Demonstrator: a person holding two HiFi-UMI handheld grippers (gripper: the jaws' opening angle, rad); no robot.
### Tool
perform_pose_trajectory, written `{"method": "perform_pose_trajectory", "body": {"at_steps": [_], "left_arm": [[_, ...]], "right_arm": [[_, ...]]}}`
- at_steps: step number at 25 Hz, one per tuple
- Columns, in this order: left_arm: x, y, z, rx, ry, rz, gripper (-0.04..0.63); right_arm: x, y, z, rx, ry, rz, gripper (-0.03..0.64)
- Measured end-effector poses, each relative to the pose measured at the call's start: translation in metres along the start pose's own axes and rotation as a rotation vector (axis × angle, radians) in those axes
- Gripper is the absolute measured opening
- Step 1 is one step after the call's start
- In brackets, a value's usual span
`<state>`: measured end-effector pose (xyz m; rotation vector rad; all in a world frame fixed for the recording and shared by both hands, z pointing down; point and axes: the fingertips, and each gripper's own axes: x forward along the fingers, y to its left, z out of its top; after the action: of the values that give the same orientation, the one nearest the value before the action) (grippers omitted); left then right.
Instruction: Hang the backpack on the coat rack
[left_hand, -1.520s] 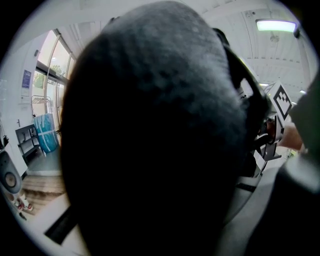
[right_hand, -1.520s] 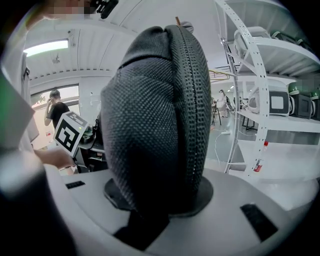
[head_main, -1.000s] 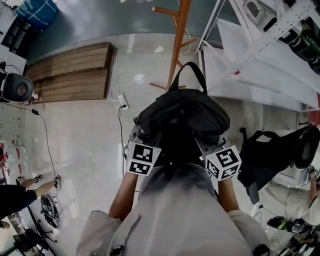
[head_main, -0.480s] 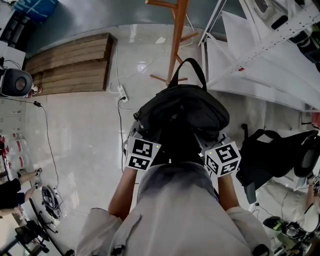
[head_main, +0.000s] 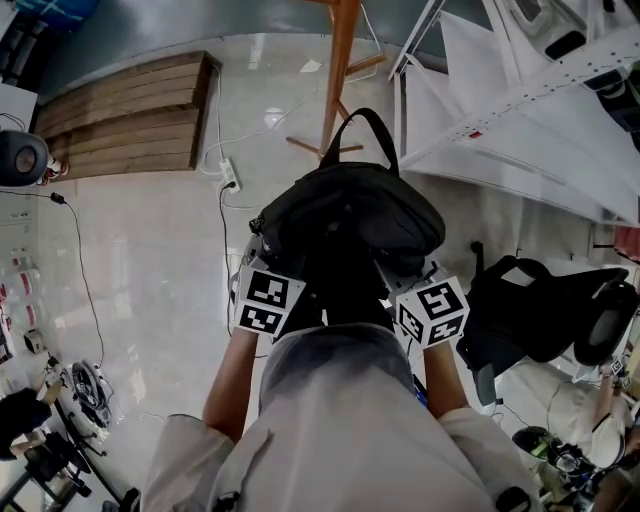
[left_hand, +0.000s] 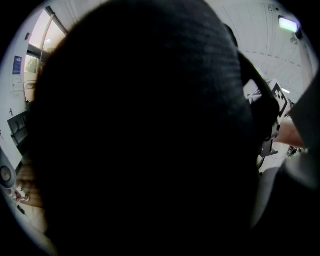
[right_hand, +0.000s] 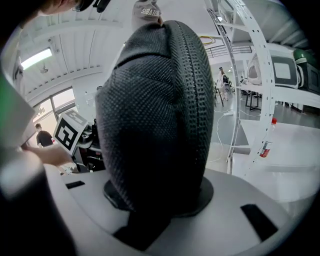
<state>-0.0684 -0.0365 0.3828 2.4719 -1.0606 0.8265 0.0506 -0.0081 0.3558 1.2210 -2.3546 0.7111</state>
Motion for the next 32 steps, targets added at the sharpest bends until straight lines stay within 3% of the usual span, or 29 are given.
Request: {"method": "perform_pose_trajectory", "body": {"at_steps": [32], "left_arm": [[0.062, 0.009, -0.032, -0.085, 0.084, -0.004, 0.104]], "right_arm": [[0.047, -0.046, -0.032, 0.033, 0.084, 0.047, 0.127]]}}
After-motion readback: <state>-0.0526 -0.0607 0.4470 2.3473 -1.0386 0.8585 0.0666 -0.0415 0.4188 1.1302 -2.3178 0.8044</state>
